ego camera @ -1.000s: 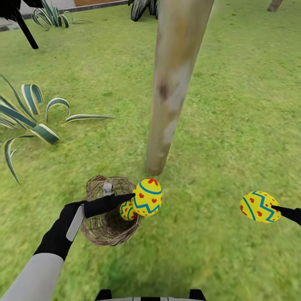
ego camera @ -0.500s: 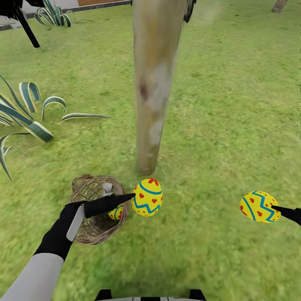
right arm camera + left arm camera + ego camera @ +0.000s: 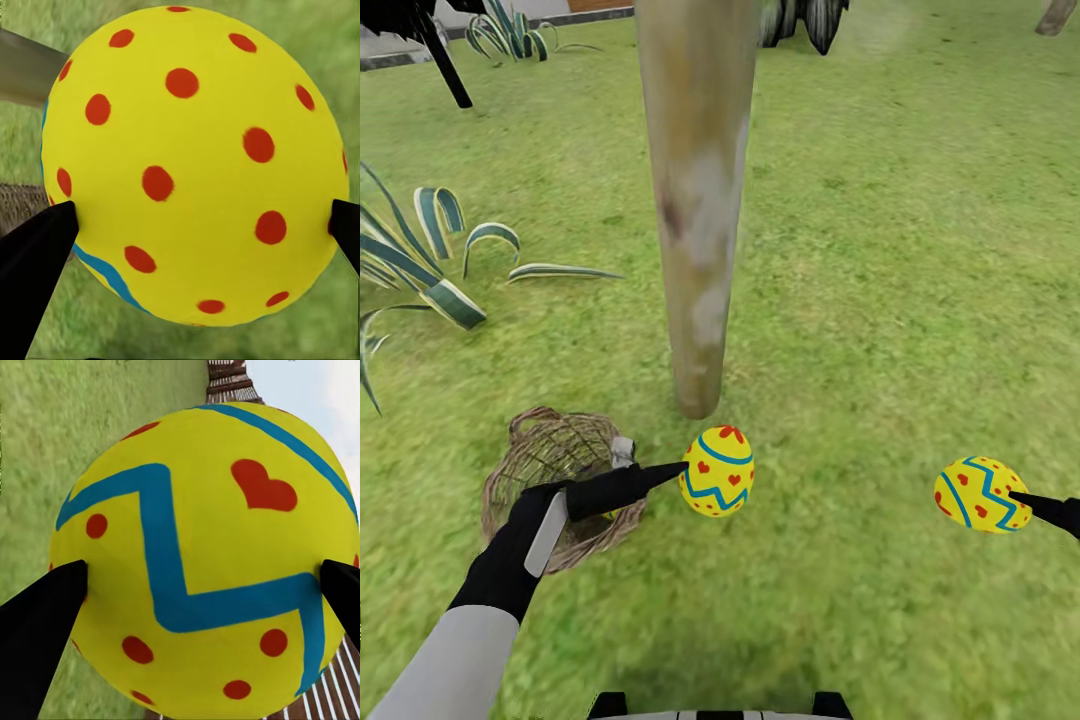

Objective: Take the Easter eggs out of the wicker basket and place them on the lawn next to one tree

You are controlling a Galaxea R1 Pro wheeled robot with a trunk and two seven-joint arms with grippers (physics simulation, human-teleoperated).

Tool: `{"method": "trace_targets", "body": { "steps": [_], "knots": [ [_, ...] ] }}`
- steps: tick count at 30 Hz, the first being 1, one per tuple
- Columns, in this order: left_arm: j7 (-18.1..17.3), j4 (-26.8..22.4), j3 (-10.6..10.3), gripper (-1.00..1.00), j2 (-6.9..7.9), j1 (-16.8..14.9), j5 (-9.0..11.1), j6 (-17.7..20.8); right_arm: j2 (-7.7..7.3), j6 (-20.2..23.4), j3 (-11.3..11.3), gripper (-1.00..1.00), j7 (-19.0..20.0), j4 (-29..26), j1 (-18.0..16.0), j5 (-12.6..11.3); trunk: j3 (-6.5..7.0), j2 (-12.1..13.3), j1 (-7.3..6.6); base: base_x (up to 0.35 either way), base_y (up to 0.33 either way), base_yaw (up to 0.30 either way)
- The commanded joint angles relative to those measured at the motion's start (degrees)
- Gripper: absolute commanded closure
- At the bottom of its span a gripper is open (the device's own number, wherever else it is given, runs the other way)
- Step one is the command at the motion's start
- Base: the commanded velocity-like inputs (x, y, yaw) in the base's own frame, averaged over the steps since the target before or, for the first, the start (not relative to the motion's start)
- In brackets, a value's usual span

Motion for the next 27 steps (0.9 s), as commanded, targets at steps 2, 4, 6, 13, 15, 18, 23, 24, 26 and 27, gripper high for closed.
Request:
{"method": "trace_targets", "body": {
  "steps": [2,4,6,13,15,18,23,24,26,27],
  "knots": [
    [-0.1,0.0,0.0,1.00,0.00,0.0,0.1,0.4,-0.03,0.5,0.4,1.00,0.0,0.0,0.0,-0.6,-0.03,0.0,0.00,0.000,-0.312,0.290],
    [0.5,0.0,0.0,1.00,0.00,0.0,0.1,0.4,-0.03,0.5,0.4,1.00,0.0,0.0,0.0,-0.6,-0.03,0.0,0.00,0.000,-0.312,0.291],
    [1.1,0.0,0.0,1.00,0.00,0.0,0.1,0.4,-0.03,0.5,0.4,1.00,0.0,0.0,0.0,-0.6,-0.03,0.0,0.00,0.000,-0.312,0.291],
    [1.3,0.0,-0.1,1.00,-0.06,0.0,0.1,0.4,-0.03,0.5,0.4,1.00,0.0,0.0,0.0,-0.6,-0.03,0.0,0.00,0.000,-0.312,0.285],
    [3.3,0.0,-0.1,1.00,-1.06,0.0,0.1,0.4,-0.03,0.5,0.4,1.00,-0.1,0.0,0.0,-0.6,-0.03,0.0,0.00,0.000,-0.313,0.285],
    [5.6,0.0,0.0,1.00,-1.56,-0.1,0.3,0.0,-0.03,0.5,0.4,1.00,-0.1,0.0,0.0,-0.6,-0.03,0.0,0.00,0.000,-0.315,0.286],
    [6.2,0.1,0.0,1.00,-1.66,0.0,0.1,-0.3,-0.03,0.5,0.4,1.00,0.0,0.0,0.0,-0.6,-0.03,0.0,0.00,0.051,-0.315,0.190],
    [7.2,0.5,-0.1,1.00,-1.88,0.0,0.1,-0.7,-0.03,0.5,0.4,1.00,0.0,0.0,0.0,-0.6,-0.03,0.0,0.00,0.076,-0.315,0.021],
    [12.6,3.6,-0.2,1.00,-3.85,0.0,0.1,-4.0,-0.03,0.5,0.4,1.00,0.0,0.0,0.0,-0.6,-0.03,0.0,0.00,0.079,-0.315,0.006],
    [15.7,4.4,-0.3,1.00,-5.75,0.0,0.0,-5.5,-0.03,0.5,0.4,1.00,0.0,0.0,0.0,-0.6,-0.03,0.0,0.00,0.081,-0.315,0.001]
  ]
}}
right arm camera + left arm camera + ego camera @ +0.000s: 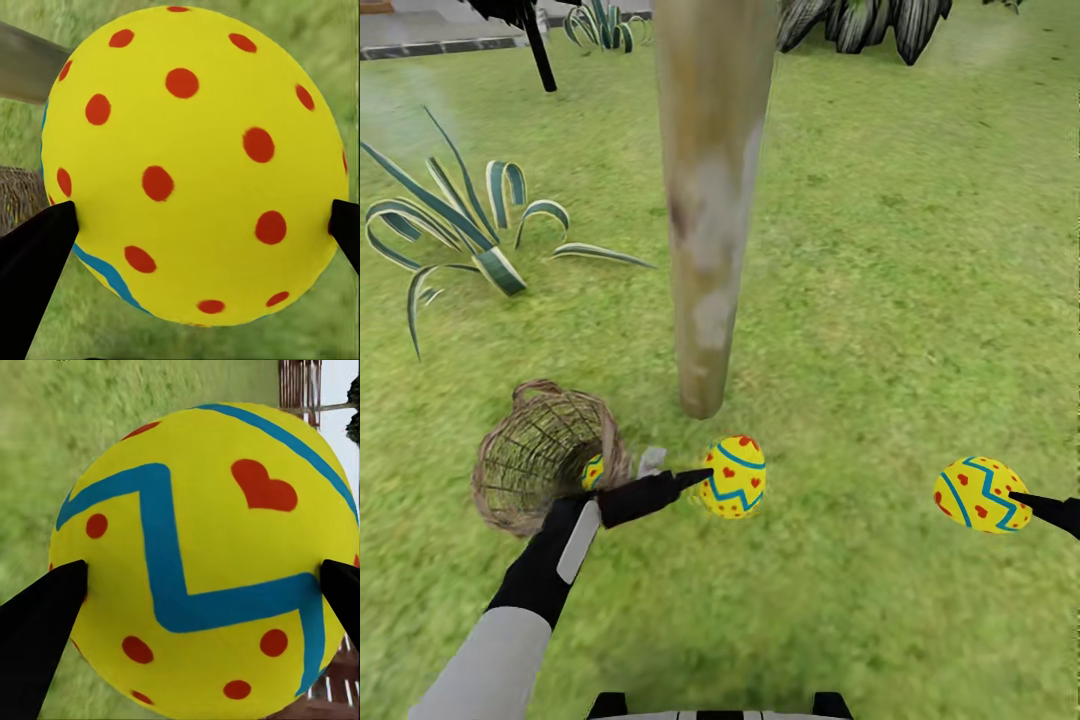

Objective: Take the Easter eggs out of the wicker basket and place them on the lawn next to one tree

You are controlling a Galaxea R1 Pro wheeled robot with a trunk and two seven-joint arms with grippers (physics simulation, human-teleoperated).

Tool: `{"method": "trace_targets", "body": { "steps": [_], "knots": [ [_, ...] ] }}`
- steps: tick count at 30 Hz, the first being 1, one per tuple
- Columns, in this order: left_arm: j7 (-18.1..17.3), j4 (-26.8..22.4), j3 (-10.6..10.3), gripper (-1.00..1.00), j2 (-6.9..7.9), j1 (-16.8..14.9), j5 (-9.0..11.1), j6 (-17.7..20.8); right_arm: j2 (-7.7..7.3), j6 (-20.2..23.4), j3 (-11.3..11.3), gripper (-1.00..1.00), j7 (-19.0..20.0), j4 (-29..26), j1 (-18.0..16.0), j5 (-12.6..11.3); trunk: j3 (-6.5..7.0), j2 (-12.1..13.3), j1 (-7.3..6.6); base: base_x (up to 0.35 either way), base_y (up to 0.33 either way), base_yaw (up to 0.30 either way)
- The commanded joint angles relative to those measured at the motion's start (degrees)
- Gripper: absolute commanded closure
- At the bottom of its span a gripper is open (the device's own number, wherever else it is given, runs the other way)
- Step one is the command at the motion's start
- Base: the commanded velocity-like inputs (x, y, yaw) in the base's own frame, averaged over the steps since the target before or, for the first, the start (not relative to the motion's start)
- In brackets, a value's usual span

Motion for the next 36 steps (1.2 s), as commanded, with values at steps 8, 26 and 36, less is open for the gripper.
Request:
{"method": "trace_targets", "body": {
  "steps": [8,26,36],
  "knots": [
    [13.9,3.9,-0.8,1.00,-3.93,-0.1,0.1,-10.7,-0.03,0.5,0.4,1.00,0.1,0.0,0.0,-0.6,-0.03,0.0,0.01,0.095,-0.261,0.000],
    [20.7,7.7,-1.0,1.00,-4.07,-0.1,0.2,-22.2,-0.03,0.5,0.4,1.00,0.0,0.0,0.0,-0.6,-0.28,0.0,0.01,0.051,-0.049,0.201],
    [29.5,11.7,-1.2,1.00,-5.29,0.0,0.1,-27.3,11.97,-6.1,0.3,1.00,-16.6,1.7,0.0,-0.8,-0.28,0.0,0.01,0.014,-0.015,0.001]
  ]
}}
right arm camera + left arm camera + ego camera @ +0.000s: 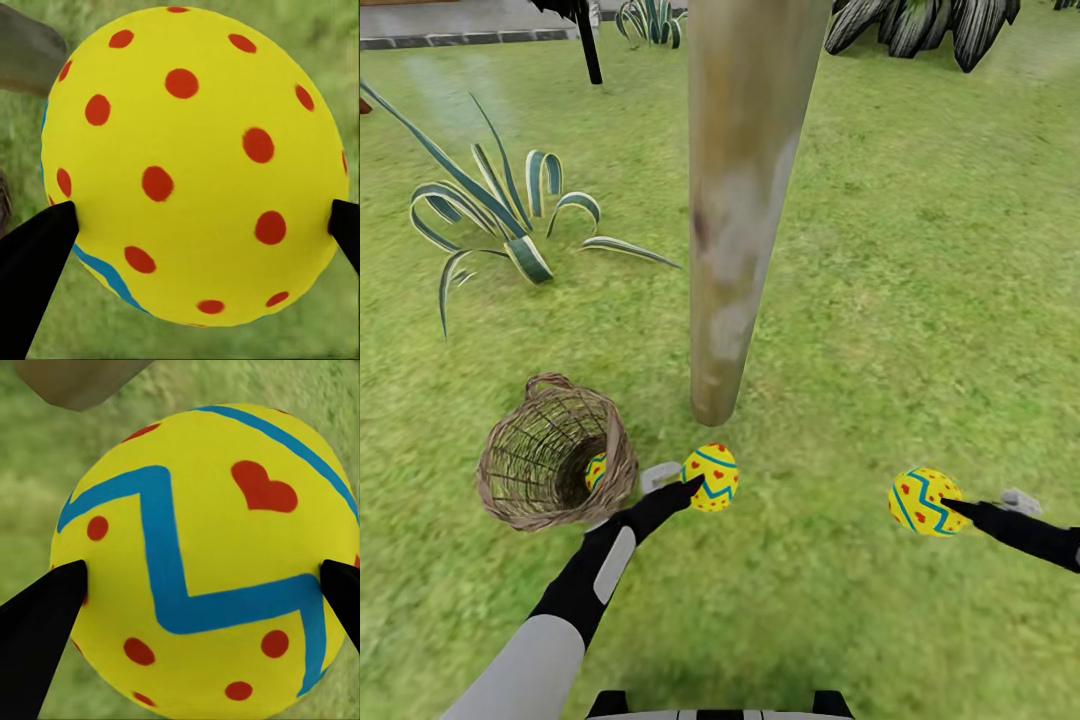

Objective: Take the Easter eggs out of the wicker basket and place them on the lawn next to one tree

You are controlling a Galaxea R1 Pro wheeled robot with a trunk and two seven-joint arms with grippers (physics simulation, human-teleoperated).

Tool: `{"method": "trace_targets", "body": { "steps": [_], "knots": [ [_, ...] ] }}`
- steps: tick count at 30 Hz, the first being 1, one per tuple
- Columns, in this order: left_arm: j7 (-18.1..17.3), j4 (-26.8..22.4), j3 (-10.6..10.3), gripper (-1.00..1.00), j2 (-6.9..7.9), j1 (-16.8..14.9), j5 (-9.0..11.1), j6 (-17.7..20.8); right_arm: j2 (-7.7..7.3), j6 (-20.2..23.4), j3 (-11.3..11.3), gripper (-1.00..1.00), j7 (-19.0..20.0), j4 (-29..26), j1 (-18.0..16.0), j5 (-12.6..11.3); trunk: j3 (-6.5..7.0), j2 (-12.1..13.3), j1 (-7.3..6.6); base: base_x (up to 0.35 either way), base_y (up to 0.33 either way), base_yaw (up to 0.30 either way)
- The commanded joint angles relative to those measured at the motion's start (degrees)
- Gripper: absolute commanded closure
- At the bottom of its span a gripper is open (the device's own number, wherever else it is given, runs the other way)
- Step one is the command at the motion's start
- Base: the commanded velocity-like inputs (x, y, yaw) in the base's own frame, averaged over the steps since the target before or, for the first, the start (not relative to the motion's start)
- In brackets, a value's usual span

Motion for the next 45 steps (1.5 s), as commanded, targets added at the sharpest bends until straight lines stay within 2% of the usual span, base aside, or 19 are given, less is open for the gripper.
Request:
{"method": "trace_targets", "body": {
  "steps": [1,4,9,10,12,13,15,16,21,22,23,25,28,31,42,43,44,45],
  "knots": [
    [-0.1,0.0,0.1,1.00,-0.19,0.0,0.6,0.5,0.85,0.5,0.0,1.00,-1.4,-0.4,-0.1,-0.7,-0.03,0.0,-0.01,0.000,0.000,0.000],
    [-0.1,0.0,0.2,1.00,-0.30,0.0,0.7,-0.4,1.23,1.1,-0.1,1.00,-2.3,-4.5,-0.1,-0.6,-0.03,0.0,-0.01,0.000,0.000,0.000],
    [-0.2,0.0,0.2,1.00,-0.31,0.0,0.8,-0.6,1.53,1.3,-0.3,1.00,-2.2,-5.6,-0.1,-1.0,-0.03,0.0,-0.01,0.000,0.000,0.000],
    [-0.2,0.0,0.2,1.00,-0.31,0.0,0.8,-0.6,2.21,1.3,-0.3,1.00,-2.2,-5.6,-0.1,-1.0,-0.03,0.0,-0.01,0.000,0.000,0.000],
    [-0.4,0.0,0.2,1.00,-0.34,0.0,0.9,-0.6,7.08,1.3,-0.3,1.00,-2.2,-5.7,-0.1,-1.0,-0.03,0.0,-0.01,0.000,0.000,0.000],
    [-0.4,0.1,0.2,1.00,-0.61,0.0,1.0,-0.6,8.19,1.3,-0.3,1.00,-2.2,-5.7,-0.1,-1.1,-0.03,0.0,-0.01,0.000,0.000,0.000],
    [-0.5,0.1,0.1,1.00,-1.69,0.0,1.1,-0.6,8.96,1.2,-0.4,1.00,-2.2,-5.7,-0.1,-1.2,-0.03,0.0,-0.01,0.000,0.000,0.000],
    [-0.5,0.1,0.1,1.00,-1.69,0.0,1.1,-0.6,9.34,1.2,-0.4,1.00,-2.2,-5.6,-0.1,-1.2,-0.03,0.0,-0.01,0.000,0.000,0.000],
    [-0.5,-0.3,-0.3,1.00,-1.69,0.0,1.4,-1.0,13.21,1.3,-0.3,1.00,-2.2,-5.7,-0.1,-1.2,-0.03,0.0,-0.01,0.000,0.000,0.000],
    [-0.4,-0.2,-0.4,1.00,-1.69,0.0,1.8,-2.2,13.34,1.3,-0.3,1.00,-2.2,-5.7,-0.1,-1.2,-0.03,0.0,-0.01,0.000,0.000,0.000],
    [-0.2,-0.1,-0.7,1.00,-1.69,0.0,2.9,-4.9,13.42,1.3,-0.3,1.00,-2.1,-5.7,-0.1,-1.2,-0.03,0.0,-0.01,0.000,0.000,0.000],
    [-0.1,2.4,-3.3,1.00,-1.69,0.0,4.9,-8.9,13.52,1.4,-0.3,1.00,-2.1,-5.7,-0.1,-1.2,-0.03,0.0,-0.01,0.000,0.000,0.000],
    [-0.1,3.6,-4.2,1.00,-1.69,0.0,7.7,-11.0,13.53,1.4,-0.2,1.00,-2.2,-5.7,-0.1,-1.2,-0.03,0.0,-0.01,0.000,0.000,0.000],
    [-0.1,5.2,-4.3,1.00,-1.69,0.0,8.0,-11.6,13.54,1.4,-0.2,1.00,-2.2,-5.6,-0.1,-1.2,-0.03,0.0,-0.01,0.111,-0.016,0.000],
    [-0.1,5.4,-4.3,1.00,-1.69,0.0,8.0,-11.6,13.27,1.5,-0.2,1.00,-2.0,-5.7,-0.1,-1.2,-0.03,0.0,-0.01,0.096,-0.015,0.000],
    [-0.1,5.4,-4.3,1.00,-1.69,0.0,8.0,-11.7,12.84,1.6,-0.2,1.00,-1.8,-5.7,-0.1,-1.2,-0.03,0.0,-0.01,0.000,0.000,0.000],
    [-0.1,5.4,-4.3,1.00,-1.69,0.0,8.0,-11.6,9.72,1.9,-0.1,1.00,-1.3,-5.7,-0.1,-1.2,-0.03,0.0,-0.01,0.000,0.000,0.000],
    [-0.1,5.4,-4.3,1.00,-1.69,0.0,8.0,-11.6,6.37,2.4,0.0,1.00,1.1,-5.7,-0.1,-1.2,-0.03,0.0,-0.01,0.000,0.000,0.000]
  ]
}}
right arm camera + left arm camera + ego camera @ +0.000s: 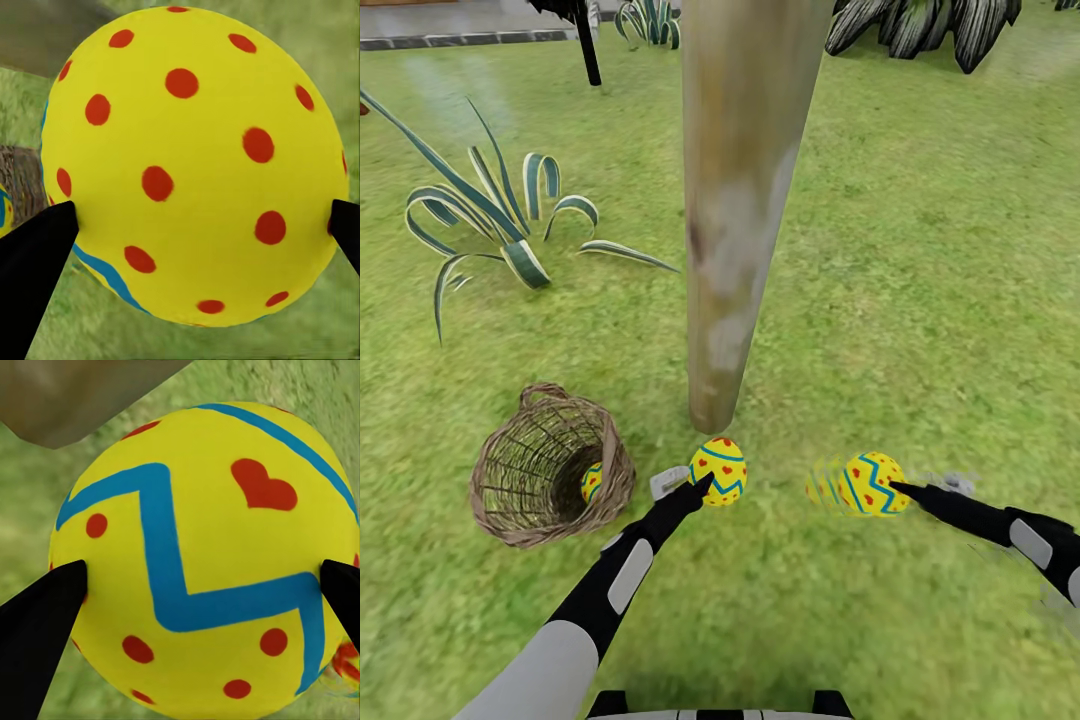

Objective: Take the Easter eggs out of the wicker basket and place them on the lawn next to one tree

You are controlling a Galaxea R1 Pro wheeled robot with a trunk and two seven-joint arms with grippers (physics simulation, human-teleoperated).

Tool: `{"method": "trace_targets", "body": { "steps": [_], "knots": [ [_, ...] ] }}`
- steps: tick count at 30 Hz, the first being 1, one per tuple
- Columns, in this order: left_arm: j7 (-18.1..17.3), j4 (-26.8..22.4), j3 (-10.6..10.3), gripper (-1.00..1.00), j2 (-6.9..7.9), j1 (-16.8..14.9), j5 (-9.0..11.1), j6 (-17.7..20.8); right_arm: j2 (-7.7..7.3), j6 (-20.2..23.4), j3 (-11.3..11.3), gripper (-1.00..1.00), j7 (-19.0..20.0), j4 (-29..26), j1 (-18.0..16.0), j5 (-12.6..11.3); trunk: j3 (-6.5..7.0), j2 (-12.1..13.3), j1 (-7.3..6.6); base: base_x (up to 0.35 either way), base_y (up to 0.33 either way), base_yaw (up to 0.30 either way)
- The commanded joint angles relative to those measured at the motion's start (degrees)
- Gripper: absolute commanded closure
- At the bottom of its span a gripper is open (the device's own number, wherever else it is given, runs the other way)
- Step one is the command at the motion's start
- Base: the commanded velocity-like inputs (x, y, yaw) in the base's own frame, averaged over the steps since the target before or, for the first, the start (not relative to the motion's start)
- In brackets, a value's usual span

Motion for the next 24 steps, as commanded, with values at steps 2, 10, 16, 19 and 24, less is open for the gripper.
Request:
{"method": "trace_targets", "body": {
  "steps": [2,10,16,19,24],
  "knots": [
    [-0.1,0.0,-0.1,1.00,0.00,0.0,0.6,0.1,-6.66,1.0,0.5,1.00,10.5,0.6,0.0,-0.5,-0.03,0.0,0.00,0.000,0.000,0.000],
    [-0.3,-0.2,-0.1,1.00,0.00,0.0,0.7,0.2,-15.85,3.1,0.6,1.00,19.4,1.1,0.0,-0.1,-1.11,-2.4,1.32,0.000,0.000,0.000],
    [-0.4,-0.1,-0.1,1.00,0.00,0.0,0.8,0.2,-15.87,3.1,0.6,1.00,19.4,1.1,0.0,-0.1,-2.18,-4.8,2.64,0.000,0.000,0.000],
    [-0.4,-0.2,-0.1,1.00,0.00,0.0,0.7,0.2,-15.87,3.1,0.6,1.00,19.4,1.1,0.0,-0.1,-2.72,-6.0,3.30,0.000,0.000,0.000],
    [-0.5,-0.3,-0.1,1.00,0.00,0.0,0.7,0.2,-15.87,3.1,0.6,1.00,19.4,1.1,0.0,-0.1,-3.44,-7.6,4.17,0.000,0.000,0.000]
  ]
}}
